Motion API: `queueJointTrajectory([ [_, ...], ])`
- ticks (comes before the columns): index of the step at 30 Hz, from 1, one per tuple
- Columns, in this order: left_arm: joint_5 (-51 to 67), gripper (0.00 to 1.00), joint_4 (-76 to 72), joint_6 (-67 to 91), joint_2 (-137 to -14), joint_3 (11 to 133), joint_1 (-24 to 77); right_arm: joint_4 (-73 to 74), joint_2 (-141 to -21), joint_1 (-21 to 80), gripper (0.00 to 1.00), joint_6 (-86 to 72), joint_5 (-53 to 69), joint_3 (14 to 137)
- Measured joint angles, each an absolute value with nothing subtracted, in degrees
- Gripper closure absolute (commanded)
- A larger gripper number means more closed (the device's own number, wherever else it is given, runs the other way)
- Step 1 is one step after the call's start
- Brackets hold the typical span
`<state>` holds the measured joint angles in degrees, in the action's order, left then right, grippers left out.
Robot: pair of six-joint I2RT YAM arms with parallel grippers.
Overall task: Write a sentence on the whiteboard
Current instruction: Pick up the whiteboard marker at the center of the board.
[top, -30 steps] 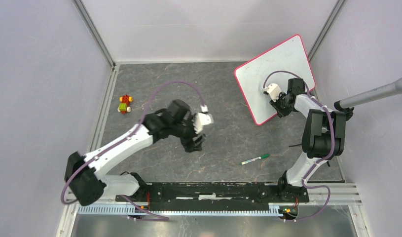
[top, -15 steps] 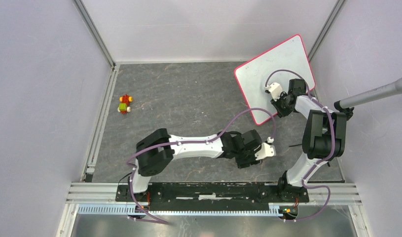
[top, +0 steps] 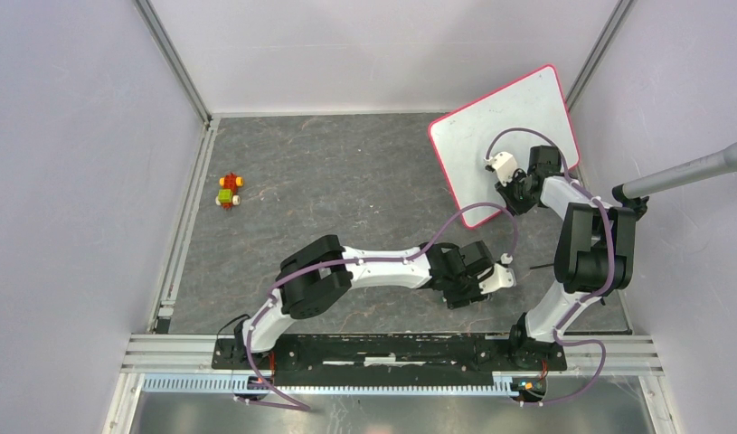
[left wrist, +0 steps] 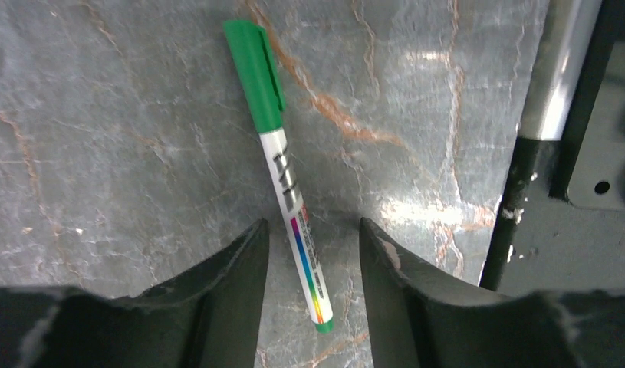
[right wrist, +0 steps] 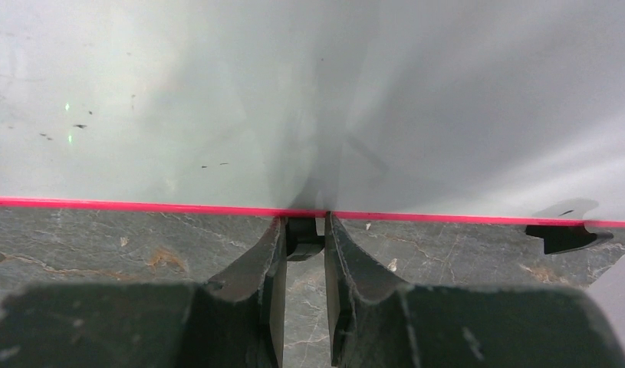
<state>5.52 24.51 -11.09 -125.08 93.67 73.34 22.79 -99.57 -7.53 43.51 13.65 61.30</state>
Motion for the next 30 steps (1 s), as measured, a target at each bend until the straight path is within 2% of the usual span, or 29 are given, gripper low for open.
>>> queueJointTrajectory([
  [6,4.69,0.91,26.37,-10.33,-125.64,94.61,72.99,22.74,-98.61,-6.72,1.0,42.89,14.7,60.18],
  [8,4.84,0.97,27.27,-10.28,-125.6,94.74,72.66,22.72,-98.21,-6.28,1.0,42.78,14.85,59.77],
  [19,9.34,0.98,33.69,-9.26,-116.38,84.51,68.14,19.49,-93.67,-0.99,1.0,41.17,14.13,53.87],
  [30,14.06,0.98,39.64,-8.93,-92.6,78.06,59.48,18.17,-89.82,9.08,1.0,38.59,14.26,49.47],
])
